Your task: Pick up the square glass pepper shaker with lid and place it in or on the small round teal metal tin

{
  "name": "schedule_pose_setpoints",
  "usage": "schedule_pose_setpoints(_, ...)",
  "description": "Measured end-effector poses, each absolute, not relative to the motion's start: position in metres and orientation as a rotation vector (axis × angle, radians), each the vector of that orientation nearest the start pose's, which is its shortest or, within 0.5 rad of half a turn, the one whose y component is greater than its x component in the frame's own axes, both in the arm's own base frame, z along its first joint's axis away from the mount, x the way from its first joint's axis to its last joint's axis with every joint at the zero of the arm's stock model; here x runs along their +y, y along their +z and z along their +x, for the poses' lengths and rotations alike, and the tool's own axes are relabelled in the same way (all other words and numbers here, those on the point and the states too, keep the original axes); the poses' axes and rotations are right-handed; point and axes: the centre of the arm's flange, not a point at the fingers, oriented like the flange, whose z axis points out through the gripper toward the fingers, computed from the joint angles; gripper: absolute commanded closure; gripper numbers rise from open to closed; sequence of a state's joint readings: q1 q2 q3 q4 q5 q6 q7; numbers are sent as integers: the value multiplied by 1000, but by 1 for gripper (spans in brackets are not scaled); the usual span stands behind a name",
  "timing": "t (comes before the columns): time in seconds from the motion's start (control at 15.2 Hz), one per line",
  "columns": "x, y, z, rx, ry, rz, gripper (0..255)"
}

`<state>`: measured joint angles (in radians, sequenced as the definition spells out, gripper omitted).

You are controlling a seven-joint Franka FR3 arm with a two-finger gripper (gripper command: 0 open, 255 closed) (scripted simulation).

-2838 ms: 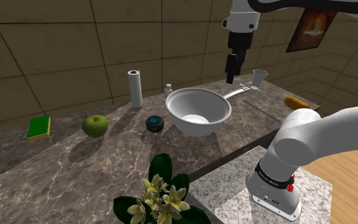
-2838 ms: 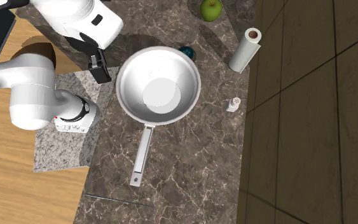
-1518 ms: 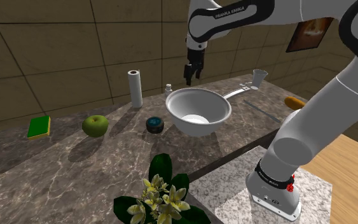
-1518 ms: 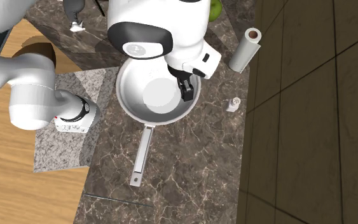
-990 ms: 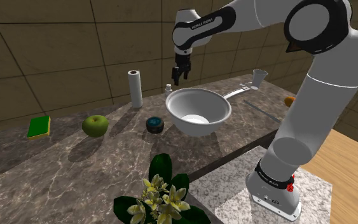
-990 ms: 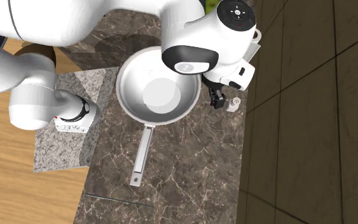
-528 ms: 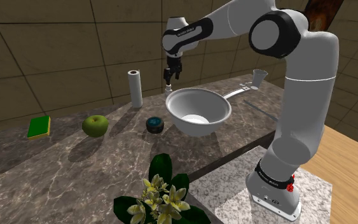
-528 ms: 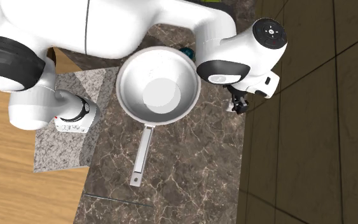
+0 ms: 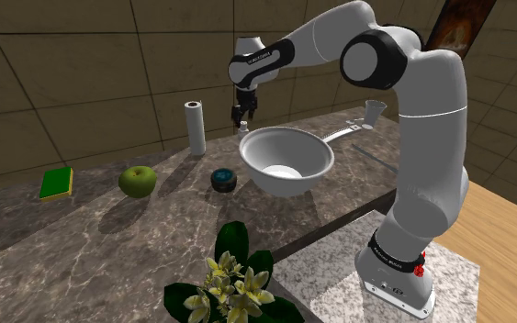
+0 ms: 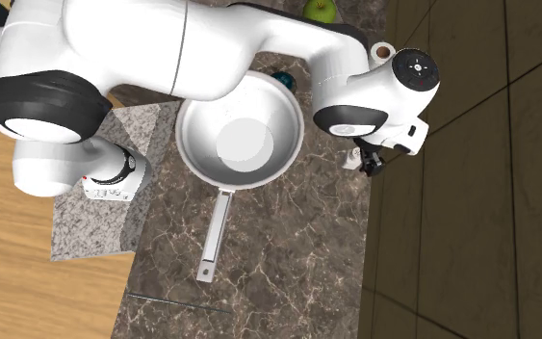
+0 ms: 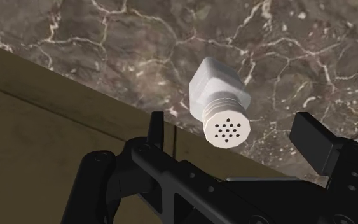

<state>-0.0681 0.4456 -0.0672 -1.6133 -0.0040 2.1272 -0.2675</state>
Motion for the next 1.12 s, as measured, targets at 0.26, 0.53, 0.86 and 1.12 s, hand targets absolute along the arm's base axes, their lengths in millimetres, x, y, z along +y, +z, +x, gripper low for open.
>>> schedule_pose_setpoints(0.26, -87, 363, 679, -225, -98, -3178, 0)
schedule_pose_setpoints(0.53, -87, 362, 678, -225, -99, -3178, 0)
schedule_pose_setpoints(0.86, -87, 362, 678, -225, -99, -3178, 255)
schedule_pose_setpoints(1.12, -87, 362, 679, -226, -99, -3178, 255)
